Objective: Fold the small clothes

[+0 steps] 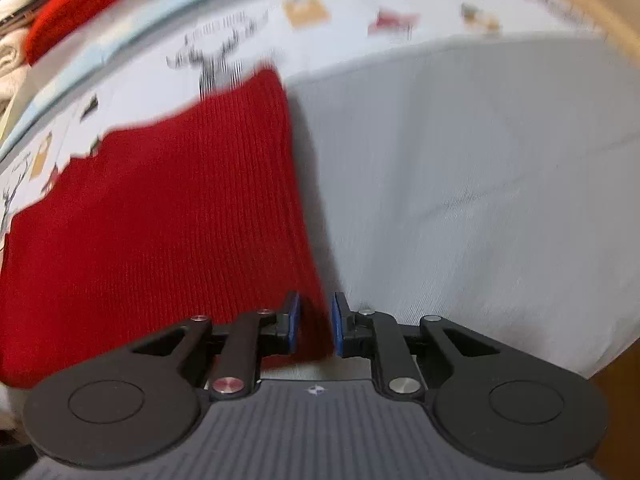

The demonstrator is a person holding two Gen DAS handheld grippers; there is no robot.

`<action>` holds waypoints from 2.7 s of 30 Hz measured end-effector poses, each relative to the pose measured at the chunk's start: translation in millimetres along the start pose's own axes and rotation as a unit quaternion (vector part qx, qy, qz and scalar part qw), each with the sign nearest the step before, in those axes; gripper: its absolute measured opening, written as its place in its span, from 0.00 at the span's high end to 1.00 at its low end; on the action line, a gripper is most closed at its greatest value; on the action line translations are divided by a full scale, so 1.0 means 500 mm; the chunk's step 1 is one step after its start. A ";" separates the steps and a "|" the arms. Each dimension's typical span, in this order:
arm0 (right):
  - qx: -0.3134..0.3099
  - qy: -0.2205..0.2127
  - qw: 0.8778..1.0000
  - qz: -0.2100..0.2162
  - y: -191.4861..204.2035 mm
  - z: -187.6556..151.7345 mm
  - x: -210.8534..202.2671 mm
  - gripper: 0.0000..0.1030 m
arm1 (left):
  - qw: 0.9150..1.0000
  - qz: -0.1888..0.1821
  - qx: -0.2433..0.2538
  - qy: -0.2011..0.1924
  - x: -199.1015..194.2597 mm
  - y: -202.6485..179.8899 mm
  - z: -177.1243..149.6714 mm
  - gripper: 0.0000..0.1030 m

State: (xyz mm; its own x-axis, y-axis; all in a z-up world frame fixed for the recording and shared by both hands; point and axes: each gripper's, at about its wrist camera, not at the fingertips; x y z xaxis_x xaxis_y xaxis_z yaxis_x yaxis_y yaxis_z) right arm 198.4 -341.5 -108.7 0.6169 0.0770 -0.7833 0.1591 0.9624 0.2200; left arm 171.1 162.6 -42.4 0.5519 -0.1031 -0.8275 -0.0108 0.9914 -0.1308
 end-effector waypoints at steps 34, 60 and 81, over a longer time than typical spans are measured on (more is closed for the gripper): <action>-0.078 0.055 0.995 -0.011 0.060 -0.035 0.024 0.63 | 0.990 0.008 0.122 0.073 0.085 -0.078 -0.048 0.61; -0.167 -0.108 0.971 0.130 0.443 -0.104 -0.173 0.61 | 0.948 0.108 -0.025 -0.297 -0.313 0.051 0.007 0.37; -0.443 -0.069 0.861 0.241 0.852 -0.380 -0.080 0.27 | 0.955 0.159 -0.103 -0.227 -0.290 0.178 -0.027 0.37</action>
State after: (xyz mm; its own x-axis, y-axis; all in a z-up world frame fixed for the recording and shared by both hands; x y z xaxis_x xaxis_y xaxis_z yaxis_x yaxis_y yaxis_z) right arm 95.1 114.8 -94.2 0.5426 0.5502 -0.6347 -0.7530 0.6535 -0.0773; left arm 78.7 264.7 58.8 0.7972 0.2928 -0.5280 -0.3766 0.9247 -0.0559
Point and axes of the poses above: each gripper's, at about its wrist camera, not at the fingertips, and x roughly the way its jaws point, y to its left, z to its top, and after that the axes turned 11 degrees about -y, right-handed
